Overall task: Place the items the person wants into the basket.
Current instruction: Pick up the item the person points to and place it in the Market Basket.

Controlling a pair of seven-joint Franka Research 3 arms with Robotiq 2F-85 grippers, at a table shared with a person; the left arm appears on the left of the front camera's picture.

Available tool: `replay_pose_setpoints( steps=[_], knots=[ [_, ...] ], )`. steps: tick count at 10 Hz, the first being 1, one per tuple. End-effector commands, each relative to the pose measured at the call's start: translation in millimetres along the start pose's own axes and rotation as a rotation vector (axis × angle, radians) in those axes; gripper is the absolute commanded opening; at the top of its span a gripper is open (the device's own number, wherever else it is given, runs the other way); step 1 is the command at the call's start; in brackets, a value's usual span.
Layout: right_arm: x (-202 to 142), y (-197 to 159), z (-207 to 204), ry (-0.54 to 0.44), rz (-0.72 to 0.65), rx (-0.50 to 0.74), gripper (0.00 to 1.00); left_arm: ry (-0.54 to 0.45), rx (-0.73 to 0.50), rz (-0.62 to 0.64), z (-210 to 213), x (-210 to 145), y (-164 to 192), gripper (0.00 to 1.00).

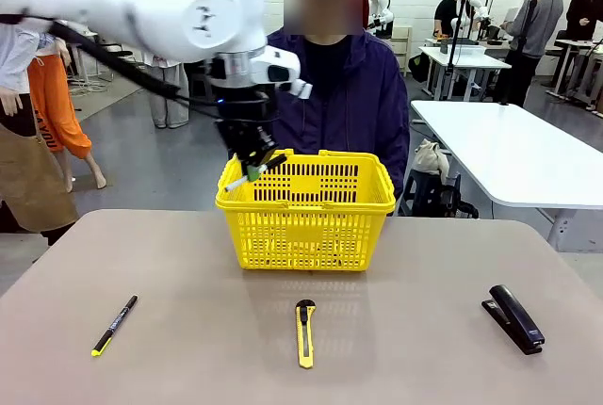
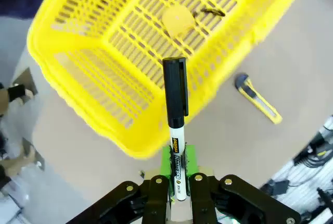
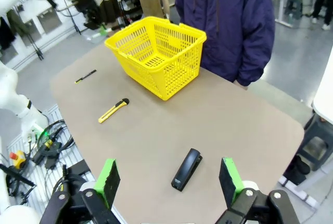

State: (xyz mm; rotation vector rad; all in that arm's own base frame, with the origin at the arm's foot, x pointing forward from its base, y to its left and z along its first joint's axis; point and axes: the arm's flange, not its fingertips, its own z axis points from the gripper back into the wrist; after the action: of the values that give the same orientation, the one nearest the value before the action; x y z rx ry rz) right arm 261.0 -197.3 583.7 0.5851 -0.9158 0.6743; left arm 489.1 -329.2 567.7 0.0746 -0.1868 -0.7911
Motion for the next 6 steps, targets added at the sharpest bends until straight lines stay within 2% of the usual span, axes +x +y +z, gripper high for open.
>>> replay_pose_setpoints(
  steps=[1,4,5,6],
  knots=[
    [0,-2,-1,-0.027,0.01,0.01,1.0,0.0,0.023,-0.162,16,48,-2,0.12],
    [0,-2,-1,-0.027,0.01,0.01,1.0,-0.006,-0.009,-0.279,-4,73,-17,0.12],
    [0,-2,-1,-0.027,0.01,0.01,1.0,-0.003,-0.014,-0.288,-9,72,-17,0.12],
    [0,-2,-1,-0.027,0.01,0.01,1.0,-0.02,-0.012,-0.23,-3,67,-22,0.12]
  ],
)
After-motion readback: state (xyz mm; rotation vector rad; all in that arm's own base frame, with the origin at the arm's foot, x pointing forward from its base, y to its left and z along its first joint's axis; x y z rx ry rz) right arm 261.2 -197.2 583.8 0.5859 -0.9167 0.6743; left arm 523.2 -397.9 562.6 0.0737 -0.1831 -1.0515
